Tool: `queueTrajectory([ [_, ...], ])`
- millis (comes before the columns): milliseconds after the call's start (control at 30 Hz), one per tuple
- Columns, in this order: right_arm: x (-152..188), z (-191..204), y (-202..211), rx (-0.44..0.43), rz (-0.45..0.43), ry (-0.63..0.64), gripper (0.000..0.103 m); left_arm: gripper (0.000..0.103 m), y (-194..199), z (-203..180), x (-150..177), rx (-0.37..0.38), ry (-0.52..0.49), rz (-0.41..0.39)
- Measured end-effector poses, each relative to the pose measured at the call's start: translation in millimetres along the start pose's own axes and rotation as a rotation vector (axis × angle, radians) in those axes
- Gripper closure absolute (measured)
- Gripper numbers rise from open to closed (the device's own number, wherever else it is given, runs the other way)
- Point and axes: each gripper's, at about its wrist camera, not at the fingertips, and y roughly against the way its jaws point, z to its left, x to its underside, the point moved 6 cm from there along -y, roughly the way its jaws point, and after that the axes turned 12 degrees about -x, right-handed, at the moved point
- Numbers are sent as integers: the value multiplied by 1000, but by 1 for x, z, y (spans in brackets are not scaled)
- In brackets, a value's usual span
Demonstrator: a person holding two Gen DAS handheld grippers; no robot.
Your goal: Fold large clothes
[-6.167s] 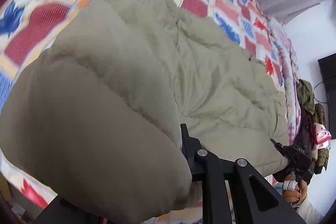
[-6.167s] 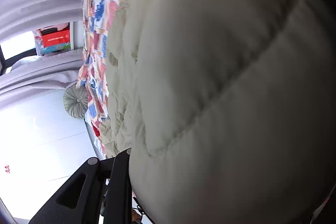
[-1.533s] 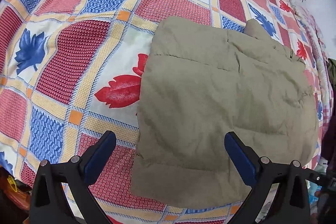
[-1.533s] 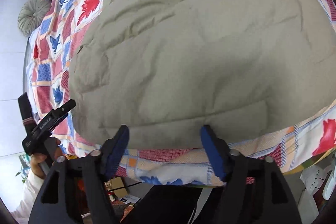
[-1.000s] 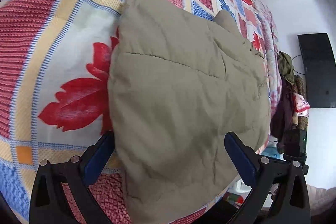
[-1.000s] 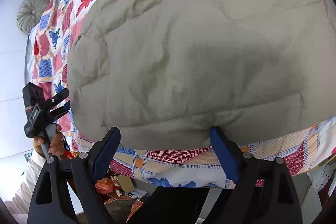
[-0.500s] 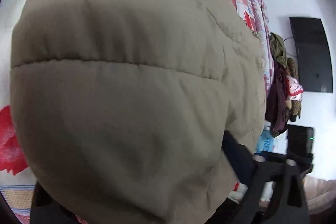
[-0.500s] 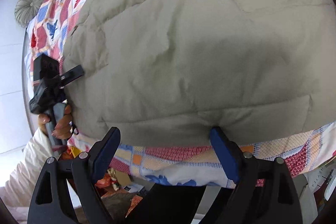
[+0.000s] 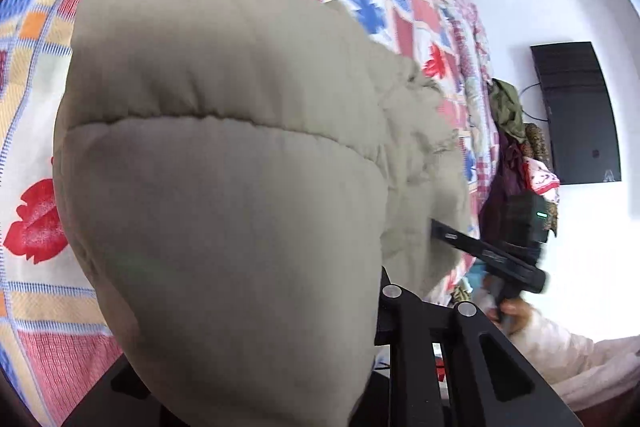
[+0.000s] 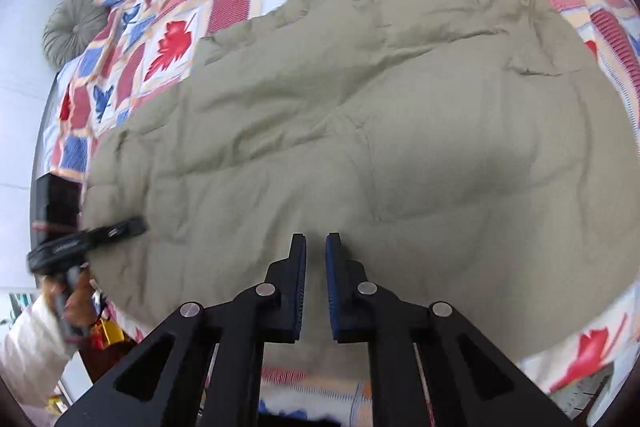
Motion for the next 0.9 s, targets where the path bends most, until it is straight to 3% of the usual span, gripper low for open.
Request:
queueTrajectory([
  [167, -7, -12, -31, -59, 3, -8, 93, 78, 31, -67, -2, 68, -52, -27],
  [267, -8, -21, -44, -96, 14, -35, 96, 78, 38, -118, -4, 67, -114, -29],
  [500, -5, -36, -56, -192, -1, -104, 99, 78, -5, -229, 0, -30, -218, 1],
  [700, -7, -47, -48, -284, 1, -190, 101, 77, -31, -269, -7, -128, -261, 16],
  [733, -7, -51, -41, -295, 1, -206, 101, 75, -35, -274, -9, -139, -263, 23],
  [833, -5, -65, -7, -325, -39, -249, 97, 45, -51, -286, -7, -120, -273, 62],
  [900, -1, -76, 20, -329, -80, -266, 97, 35, -61, -290, -3, -95, -302, 94],
])
